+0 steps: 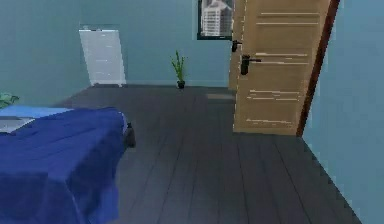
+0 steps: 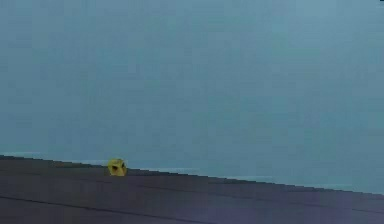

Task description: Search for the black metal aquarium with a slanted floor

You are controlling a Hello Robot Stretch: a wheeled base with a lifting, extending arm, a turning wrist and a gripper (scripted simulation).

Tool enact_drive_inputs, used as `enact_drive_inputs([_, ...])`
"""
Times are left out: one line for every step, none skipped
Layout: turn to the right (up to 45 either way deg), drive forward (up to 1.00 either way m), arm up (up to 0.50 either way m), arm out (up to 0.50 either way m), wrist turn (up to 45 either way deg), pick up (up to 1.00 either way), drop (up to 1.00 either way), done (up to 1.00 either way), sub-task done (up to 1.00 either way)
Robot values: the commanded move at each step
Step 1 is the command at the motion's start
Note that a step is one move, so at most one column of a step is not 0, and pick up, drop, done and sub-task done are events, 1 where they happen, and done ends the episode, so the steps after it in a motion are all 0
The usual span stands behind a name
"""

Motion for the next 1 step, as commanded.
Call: enact_drive_inputs([0.0, 1.00, 0.00, 0.00, 0.0, 0.00, 0.00, 0.00, 0.00])
